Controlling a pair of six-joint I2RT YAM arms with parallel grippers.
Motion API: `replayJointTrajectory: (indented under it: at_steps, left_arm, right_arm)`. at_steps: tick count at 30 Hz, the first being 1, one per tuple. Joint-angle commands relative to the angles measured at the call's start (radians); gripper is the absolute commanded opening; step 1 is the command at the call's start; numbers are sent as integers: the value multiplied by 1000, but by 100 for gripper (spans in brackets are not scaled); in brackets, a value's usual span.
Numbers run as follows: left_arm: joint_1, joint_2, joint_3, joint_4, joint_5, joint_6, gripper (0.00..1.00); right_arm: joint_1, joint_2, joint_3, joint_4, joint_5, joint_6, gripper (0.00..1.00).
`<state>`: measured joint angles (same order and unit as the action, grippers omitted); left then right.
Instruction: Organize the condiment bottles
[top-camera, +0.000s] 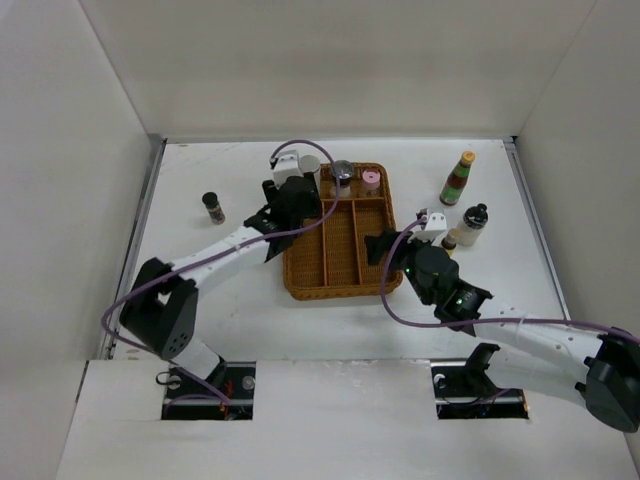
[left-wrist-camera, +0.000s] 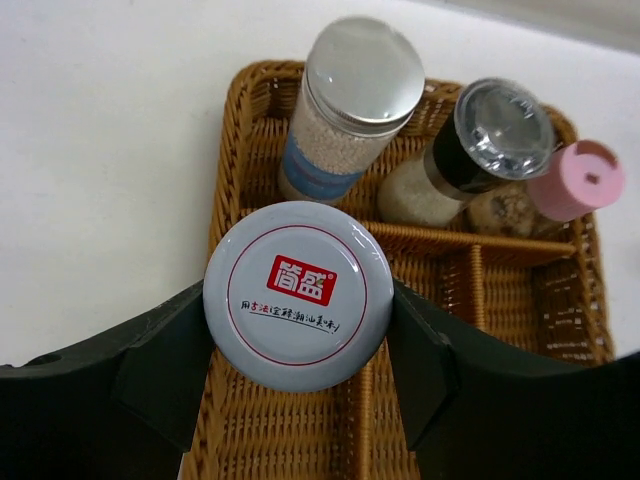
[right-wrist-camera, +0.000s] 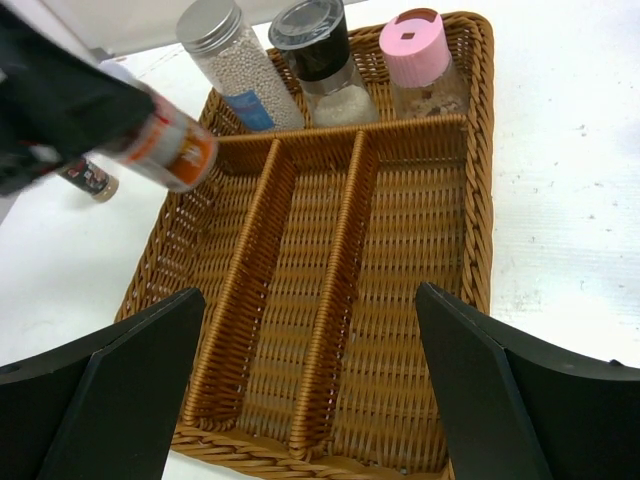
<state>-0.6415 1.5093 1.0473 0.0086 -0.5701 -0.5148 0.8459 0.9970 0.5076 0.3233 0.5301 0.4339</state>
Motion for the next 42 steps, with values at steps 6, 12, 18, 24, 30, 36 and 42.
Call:
replayJointTrajectory:
  at_steps: [6,12,18,24,30,36,42]
  left_arm:
    - [18,141,95,163,38,33,39]
    - [13,216,103,197,39,36,43]
    - [4,224,71,217,27,38,65]
    - [-10,122,22,231,4,41,84]
    - [10,-75,-105,240,-77,53,84]
    - [182,-169,-178,146,-138,18,83]
    - [398,-109,-153,137,-100,1,81]
  right_arm:
    - [5,-9,-12,72,-9,-9,94]
    - [3,6,-11,76,-9,-9,94]
    - [-3,3,-14,76,-9,-9,95]
    - [-3,3,-14,76,-9,-9,95]
    - [-3,-8,-15,76,-9,-9,95]
    - [-1,0,-17,82,-12,-9,95]
    - [0,9,-12,83,-19,-9,95]
